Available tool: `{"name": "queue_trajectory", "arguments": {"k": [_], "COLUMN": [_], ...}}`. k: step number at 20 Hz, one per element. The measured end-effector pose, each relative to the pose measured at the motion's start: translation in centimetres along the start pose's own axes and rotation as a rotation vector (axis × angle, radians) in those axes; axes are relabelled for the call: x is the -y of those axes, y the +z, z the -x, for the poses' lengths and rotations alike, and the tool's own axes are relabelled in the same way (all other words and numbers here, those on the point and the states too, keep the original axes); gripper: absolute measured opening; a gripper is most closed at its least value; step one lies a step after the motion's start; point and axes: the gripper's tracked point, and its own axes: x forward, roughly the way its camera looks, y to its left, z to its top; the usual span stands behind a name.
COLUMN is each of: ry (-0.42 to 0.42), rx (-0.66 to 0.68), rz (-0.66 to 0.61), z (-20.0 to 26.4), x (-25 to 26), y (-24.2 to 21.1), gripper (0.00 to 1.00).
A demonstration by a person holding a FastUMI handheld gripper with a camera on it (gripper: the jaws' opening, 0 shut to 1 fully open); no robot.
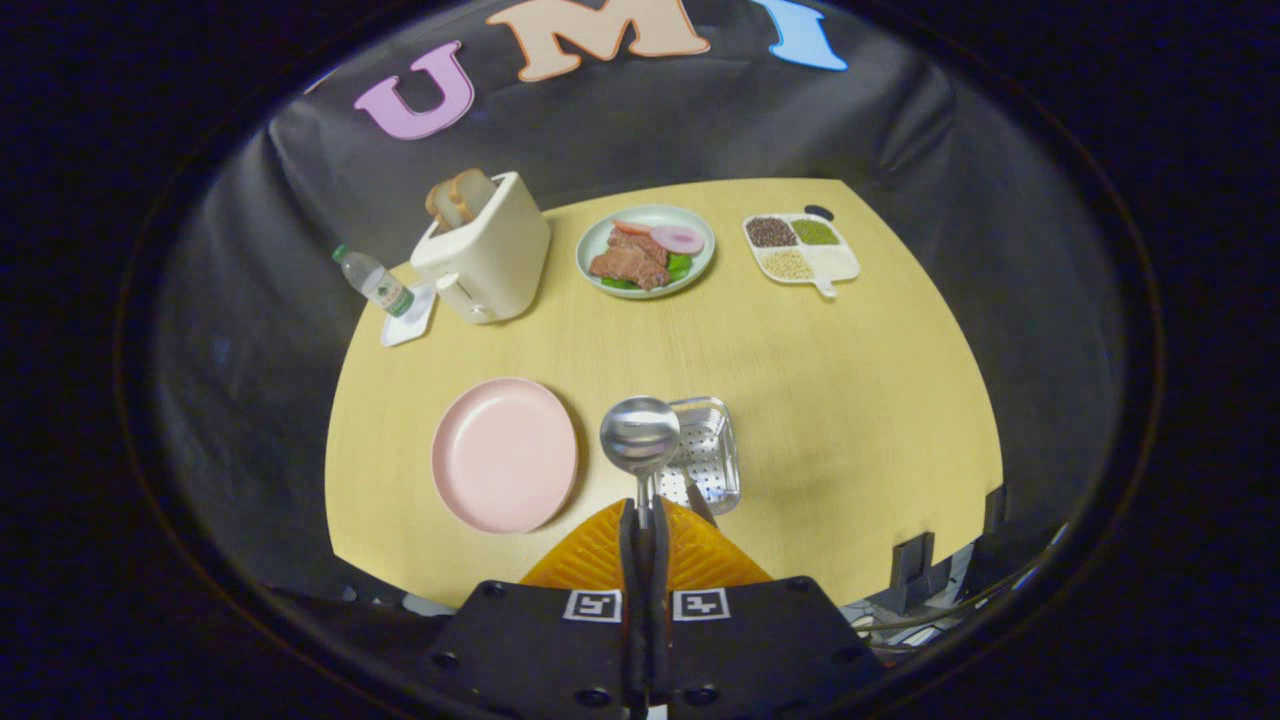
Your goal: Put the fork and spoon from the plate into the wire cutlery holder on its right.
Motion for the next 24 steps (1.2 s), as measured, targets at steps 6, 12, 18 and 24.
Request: {"name": "queue_trajectory", "arguments": {"k": [6, 12, 18, 24], "ry": [-0.039, -0.072, -0.076, -0.025], "rx": [-0.255, -0.388, -0.397, -0.238], "rz": [0.101, 0.186, 0.196, 0.092], "z": [-4.4, -7.2, -8.0, -6.6], "x": [2.3, 3.1, 3.0, 1.7], "y": [-1.4, -1.6, -1.1, 1.1], "gripper": [0.05, 0.05, 0.17, 0.75]}}
